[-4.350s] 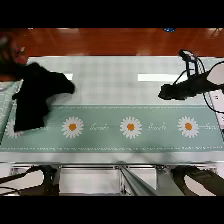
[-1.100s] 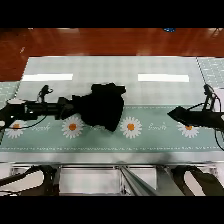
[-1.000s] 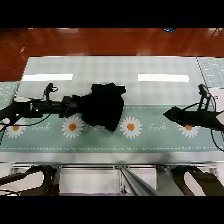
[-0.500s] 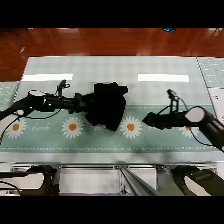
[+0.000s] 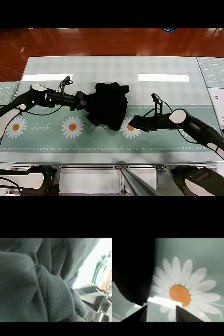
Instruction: Fold the shirts.
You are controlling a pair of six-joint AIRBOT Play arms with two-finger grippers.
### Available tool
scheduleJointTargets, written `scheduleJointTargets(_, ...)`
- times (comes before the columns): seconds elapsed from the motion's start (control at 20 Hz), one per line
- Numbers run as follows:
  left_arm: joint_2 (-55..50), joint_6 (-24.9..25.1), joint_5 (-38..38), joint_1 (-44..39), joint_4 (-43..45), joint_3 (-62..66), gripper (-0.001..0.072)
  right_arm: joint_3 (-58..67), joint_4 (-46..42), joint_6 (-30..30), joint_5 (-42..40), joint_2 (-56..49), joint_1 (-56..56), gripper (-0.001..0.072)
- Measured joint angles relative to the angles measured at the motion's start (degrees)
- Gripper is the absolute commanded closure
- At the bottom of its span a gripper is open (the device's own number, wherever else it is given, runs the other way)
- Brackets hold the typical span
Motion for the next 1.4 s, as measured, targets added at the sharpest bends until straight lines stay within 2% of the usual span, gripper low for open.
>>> scheduleJointTargets(0.45, 0.0, 0.1, -0.9, 0.0, 0.3, 0.3, 0.0682, 10.2, 5.4, -2.8, -1.3, -11.4, 3.3, 0.0305)
scheduleJointTargets(0.7, 0.0, 0.1, -1.1, 0.0, 0.3, 0.3, 0.0682, 17.0, 6.0, -3.4, 1.5, -18.4, 4.0, 0.0312)
scheduleJointTargets(0.75, 0.0, 0.1, -1.1, 0.0, 0.3, 0.3, 0.0682, 17.9, 6.3, -3.6, 2.0, -19.3, 4.5, 0.0381)
scheduleJointTargets(0.85, 0.0, 0.1, -1.0, 0.0, 0.3, 0.3, 0.0681, 19.6, 6.4, -4.1, 2.8, -20.7, 5.8, 0.0691)
scheduleJointTargets(0.95, 0.0, 0.1, -1.0, 0.5, 0.3, 0.8, 0.0682, 21.4, 6.5, -6.3, 4.1, -21.5, 6.7, 0.0691)
scheduleJointTargets(1.1, 1.5, -0.1, -3.1, 3.4, 0.1, 4.1, 0.0682, 26.7, 3.0, -8.1, 11.0, -21.0, 5.0, 0.0691)
scheduleJointTargets(1.4, 12.0, -2.8, -5.9, 12.5, -5.5, 21.6, 0.0682, 50.2, -13.1, -3.5, 24.5, -11.6, -5.6, 0.0691)
